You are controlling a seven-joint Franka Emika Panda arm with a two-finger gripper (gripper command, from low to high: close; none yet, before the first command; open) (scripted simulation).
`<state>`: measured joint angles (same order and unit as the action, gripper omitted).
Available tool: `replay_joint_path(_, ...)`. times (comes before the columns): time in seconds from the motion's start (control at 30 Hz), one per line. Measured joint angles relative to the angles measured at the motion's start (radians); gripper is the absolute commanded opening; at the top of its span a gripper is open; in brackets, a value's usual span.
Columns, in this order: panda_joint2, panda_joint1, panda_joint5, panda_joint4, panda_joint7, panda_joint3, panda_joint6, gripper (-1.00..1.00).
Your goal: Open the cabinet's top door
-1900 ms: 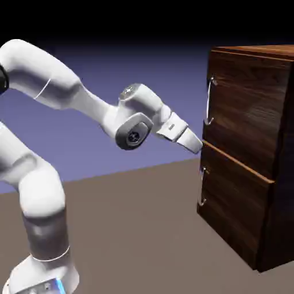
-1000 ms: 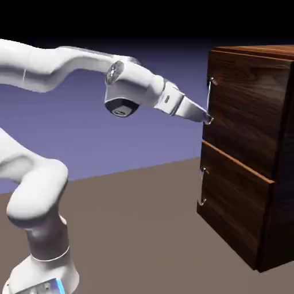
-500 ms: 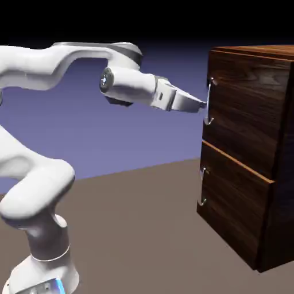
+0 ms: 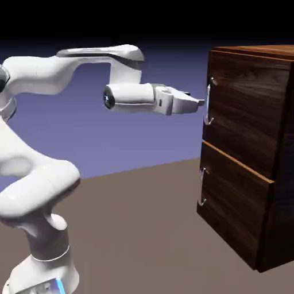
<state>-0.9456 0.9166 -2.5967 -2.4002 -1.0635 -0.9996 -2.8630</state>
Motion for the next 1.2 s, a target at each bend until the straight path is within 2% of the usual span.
replay_joint_path(0.2, -0.036, 0.089, -0.249, 0.039, -0.173, -0.096, 0.017, 0.0)
replay_joint_path(0.4, 0.018, 0.271, -0.269, 0.175, -0.182, -0.206, 0.039, 0.0)
replay_joint_path(0.43, 0.018, 0.271, -0.269, 0.175, -0.182, -0.206, 0.039, -1.0)
replay_joint_path(0.5, 0.018, 0.271, -0.269, 0.175, -0.182, -0.206, 0.039, -1.0)
replay_joint_path(0.93, 0.004, -0.151, 0.128, -0.245, -0.091, 0.229, 0.454, -1.0)
replay_joint_path(1.2, -0.052, -0.23, 0.447, -0.409, -0.039, 0.519, 0.763, -1.0)
